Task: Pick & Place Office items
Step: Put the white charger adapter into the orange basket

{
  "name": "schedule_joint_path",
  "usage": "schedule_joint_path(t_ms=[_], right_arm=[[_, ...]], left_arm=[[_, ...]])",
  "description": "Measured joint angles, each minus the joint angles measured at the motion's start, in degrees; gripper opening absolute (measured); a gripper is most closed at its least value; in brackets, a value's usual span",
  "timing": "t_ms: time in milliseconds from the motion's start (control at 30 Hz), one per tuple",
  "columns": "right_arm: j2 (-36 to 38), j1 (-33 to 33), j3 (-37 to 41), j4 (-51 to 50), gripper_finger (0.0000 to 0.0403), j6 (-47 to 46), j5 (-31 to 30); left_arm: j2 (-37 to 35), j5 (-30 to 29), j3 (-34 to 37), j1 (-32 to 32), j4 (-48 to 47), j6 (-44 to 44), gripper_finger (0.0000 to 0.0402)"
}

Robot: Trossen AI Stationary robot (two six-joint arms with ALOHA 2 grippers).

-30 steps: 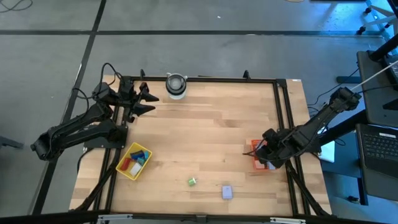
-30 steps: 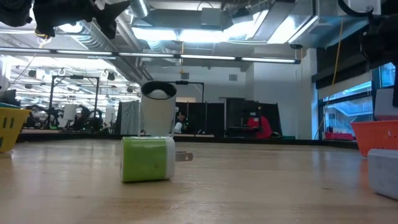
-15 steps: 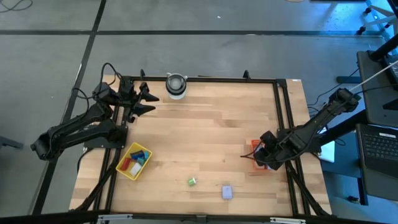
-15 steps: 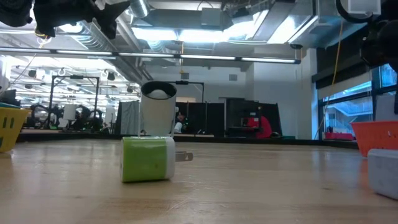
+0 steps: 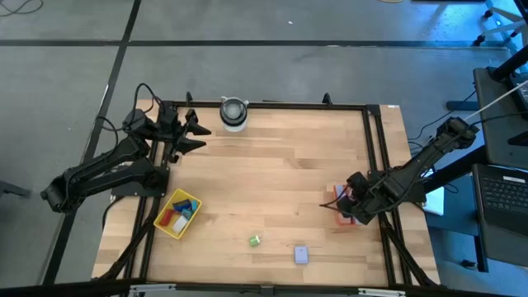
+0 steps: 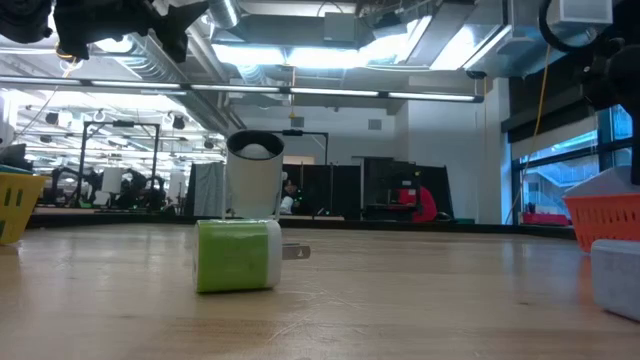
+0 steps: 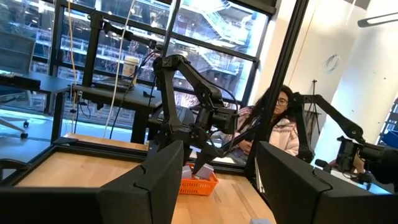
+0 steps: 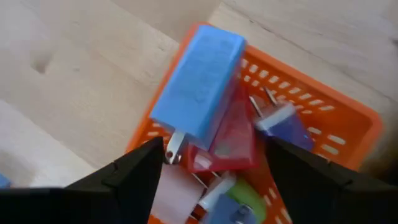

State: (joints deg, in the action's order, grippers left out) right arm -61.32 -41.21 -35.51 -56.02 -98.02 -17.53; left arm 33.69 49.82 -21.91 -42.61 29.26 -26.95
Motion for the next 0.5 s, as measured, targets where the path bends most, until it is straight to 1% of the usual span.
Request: schedule_joint_path(t_ms=[100,200,400,500], right_arm=[[0.24,-0.01,0.00,-1.44,0.0268,-0.88,0.42],[1.03,-0.04,-1.03,-2.33,0.0259,-0.69,-1.13],[2.21,-0.25,-8.75,-7.28,0.0258,1.94,-5.70],[2.17,-1.04,-11.96,-7.29,0.0258,3.97,-6.25]], left_arm=[[0.00,0.94,0.00,0.00,0.00,0.08,0.0200],[0.00,1.31,0.00,0.00,0.00,0.08,0.0200],[0.00,1.31,0.00,0.00,0.00,-0.13,0.0200],[0.00,1.31,0.00,0.00,0.00,-0.20,0.0200]])
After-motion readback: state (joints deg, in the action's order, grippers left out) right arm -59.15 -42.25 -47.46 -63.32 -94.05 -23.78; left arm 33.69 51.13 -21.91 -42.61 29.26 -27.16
